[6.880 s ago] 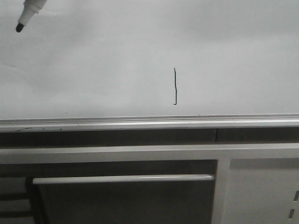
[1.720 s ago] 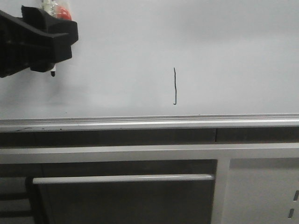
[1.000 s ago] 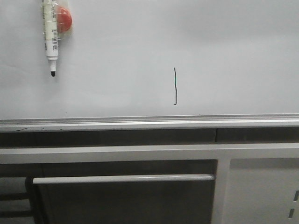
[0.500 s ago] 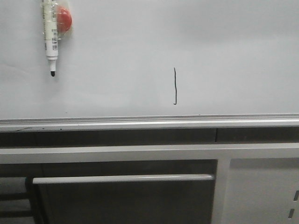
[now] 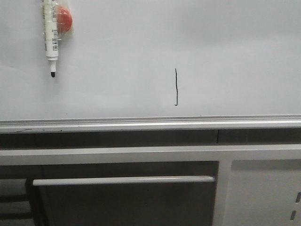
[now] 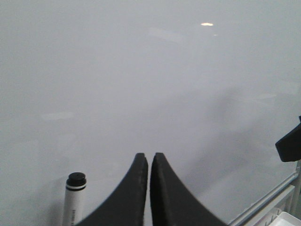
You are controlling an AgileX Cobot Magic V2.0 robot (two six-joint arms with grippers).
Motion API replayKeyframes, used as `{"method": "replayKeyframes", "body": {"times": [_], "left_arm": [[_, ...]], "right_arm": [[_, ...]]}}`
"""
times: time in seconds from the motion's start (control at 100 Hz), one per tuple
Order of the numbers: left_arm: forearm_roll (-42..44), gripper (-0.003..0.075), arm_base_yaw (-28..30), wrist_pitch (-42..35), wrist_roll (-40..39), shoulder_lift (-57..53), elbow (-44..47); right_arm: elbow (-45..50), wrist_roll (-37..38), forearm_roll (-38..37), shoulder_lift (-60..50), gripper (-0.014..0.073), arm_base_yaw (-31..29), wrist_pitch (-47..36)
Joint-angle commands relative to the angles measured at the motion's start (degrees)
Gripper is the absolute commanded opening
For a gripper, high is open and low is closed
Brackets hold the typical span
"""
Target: Write number 1 on whiteboard
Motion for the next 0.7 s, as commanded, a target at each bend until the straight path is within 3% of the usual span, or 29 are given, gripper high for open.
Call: {"method": "replayKeyframes", "body": {"times": [0.0,0.04,0.38,0.55,0.69], "left_arm": [[1.27,-0.002,-0.52,-0.16,0.71,-0.38,-3.41],[1.27,-0.002,-0.52,1.11,1.17,-0.38,-4.16],[1.27,-0.002,-0.52,16.18,6.36,-0.38,-10.68],[2.49,-0.002,0.34,25.7,6.36,-0.38,-10.9],[2.47,-0.002,-0.27,24.1,6.36,-1.33,-8.76]], "right_arm": [[-1.62,-0.2,2.46,-0.72,0.0027,0.0,-1.41],[-1.62,-0.2,2.6,-0.96,-0.0068,0.0,-2.32],[-1.37,-0.2,-0.6,-10.71,-0.005,0.0,-16.46],[3.52,-0.2,-2.48,-19.38,-0.005,0.0,-21.16],[10.23,-0.2,-2.48,-26.78,-0.005,0.0,-23.96]]}}
